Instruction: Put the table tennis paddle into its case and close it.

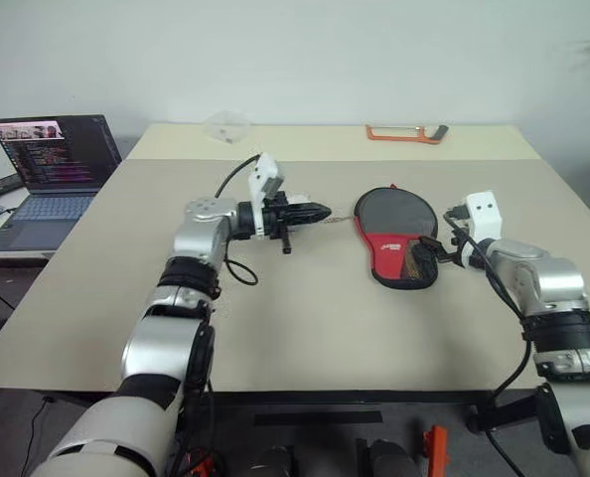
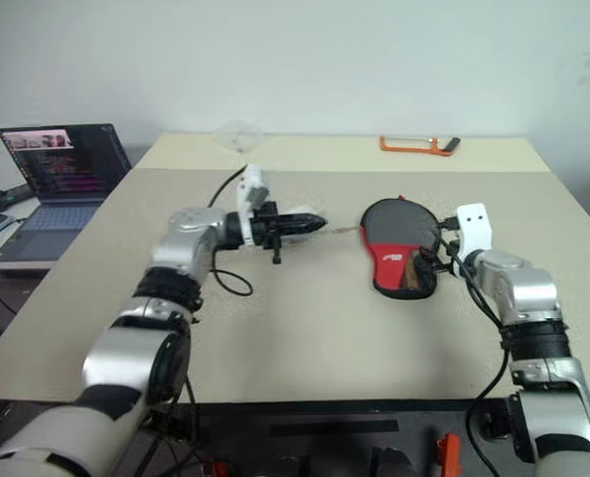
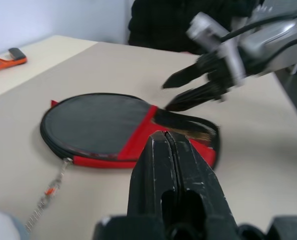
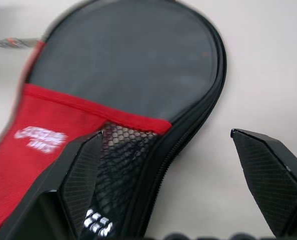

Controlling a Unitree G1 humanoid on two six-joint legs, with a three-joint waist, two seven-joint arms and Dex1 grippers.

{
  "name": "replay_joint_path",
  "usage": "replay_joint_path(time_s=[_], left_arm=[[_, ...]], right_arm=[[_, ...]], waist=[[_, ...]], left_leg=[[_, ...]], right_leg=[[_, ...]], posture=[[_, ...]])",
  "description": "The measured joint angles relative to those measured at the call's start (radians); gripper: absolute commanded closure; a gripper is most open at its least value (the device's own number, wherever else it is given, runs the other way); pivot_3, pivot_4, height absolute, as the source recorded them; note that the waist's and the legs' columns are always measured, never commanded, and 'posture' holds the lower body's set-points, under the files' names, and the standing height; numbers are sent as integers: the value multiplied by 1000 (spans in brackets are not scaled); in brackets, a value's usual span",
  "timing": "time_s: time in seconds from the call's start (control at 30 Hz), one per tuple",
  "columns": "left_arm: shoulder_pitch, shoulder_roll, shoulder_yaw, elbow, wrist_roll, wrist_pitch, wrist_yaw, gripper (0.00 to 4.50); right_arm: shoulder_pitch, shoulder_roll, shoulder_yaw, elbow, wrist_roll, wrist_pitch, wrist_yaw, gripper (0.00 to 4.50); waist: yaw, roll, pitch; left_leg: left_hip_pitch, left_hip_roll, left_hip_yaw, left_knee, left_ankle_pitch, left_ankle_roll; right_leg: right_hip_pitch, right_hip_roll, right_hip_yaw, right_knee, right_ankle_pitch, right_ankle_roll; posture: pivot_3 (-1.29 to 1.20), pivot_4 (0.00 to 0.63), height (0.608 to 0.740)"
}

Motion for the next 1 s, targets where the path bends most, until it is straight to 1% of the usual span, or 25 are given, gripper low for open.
replay_joint_path(time_s=[0.07, 0.17, 0.23, 0.3, 0.47, 0.7, 0.73, 0.77, 0.83, 0.93, 0.97, 1.0], left_arm=[[29, 32, -1, -81, -22, 53, -12, 4486], [76, 108, -5, -219, -48, 133, -32, 4486], [87, 149, -6, -278, -63, 175, -41, 4486], [88, 169, -7, -319, -69, 196, -41, 4486], [98, 192, -13, -374, -86, 226, -38, 4486], [116, 209, -42, -380, -85, 218, -43, 4486], [117, 219, -42, -380, -85, 210, -44, 4500], [117, 222, -42, -380, -85, 209, -44, 4500], [118, 231, -42, -379, -85, 205, -46, 4500], [122, 236, -45, -375, -85, 189, -54, 4500], [126, 241, -50, -373, -84, 184, -60, 4500], [130, 244, -56, -371, -82, 181, -63, 4500]], right_arm=[[-24, 18, 5, 77, -23, -38, 2, 0], [-55, 27, 15, 191, -60, -106, 30, 0], [-72, 25, 15, 232, -77, -126, 60, 0], [-79, 25, 14, 261, -84, -144, 85, 0], [-109, 38, 20, 340, -116, -195, 149, 0], [-154, 64, 32, 421, -159, -221, 223, 0], [-158, 65, 35, 432, -165, -227, 231, 297], [-158, 66, 35, 435, -167, -229, 235, 387], [-164, 72, 44, 451, -183, -243, 248, 863], [-181, 92, 48, 485, -198, -260, 256, 1761], [-187, 102, 48, 499, -202, -266, 258, 2058], [-191, 111, 49, 509, -205, -273, 258, 2453]], waist=[[-2, 0, 0], [-7, 1, 0], [-10, 1, 0], [-9, 1, -1], [-16, 1, -1], [-31, 2, -2], [-33, 2, -2], [-33, 2, -2], [-33, 2, -3], [-36, 0, -4], [-38, 0, -4], [-40, 0, -4]], left_leg=[[0, 0, 0, 0, 0, 0], [1, 0, 0, 0, 0, 0], [1, 0, 0, 0, 0, 0], [1, 0, 0, 1, 0, 0], [3, 1, 0, 1, 0, 0], [3, 1, 0, 1, 0, 0], [3, 1, 0, 1, 0, 0], [4, 1, 0, 1, 0, 0], [4, 1, 0, 1, 0, 0], [7, 1, 0, 1, 0, 0], [9, 1, 0, 0, 0, 0], [13, 1, 0, 0, 0, 0]], right_leg=[[0, 0, 0, 0, 0, 0], [0, 0, 0, 1, 0, 0], [1, 0, 0, 1, 0, 0], [2, 0, 0, 1, 0, 0], [2, 0, 0, 1, 0, 0], [2, 1, 1, 2, 0, 0], [2, 1, 1, 2, 0, 0], [2, 1, 1, 2, 0, 0], [3, 1, 1, 2, 0, 0], [5, 1, 1, 2, 0, 0], [7, 1, 1, 2, 0, -1], [11, 1, 1, 1, 0, -1]], posture=[[0, 150, 740], [0, 150, 740], [0, 150, 740], [0, 150, 740], [0, 150, 740], [0, 150, 740], [0, 150, 740], [0, 150, 740], [0, 150, 740], [0, 150, 740], [0, 150, 740], [0, 150, 740]])
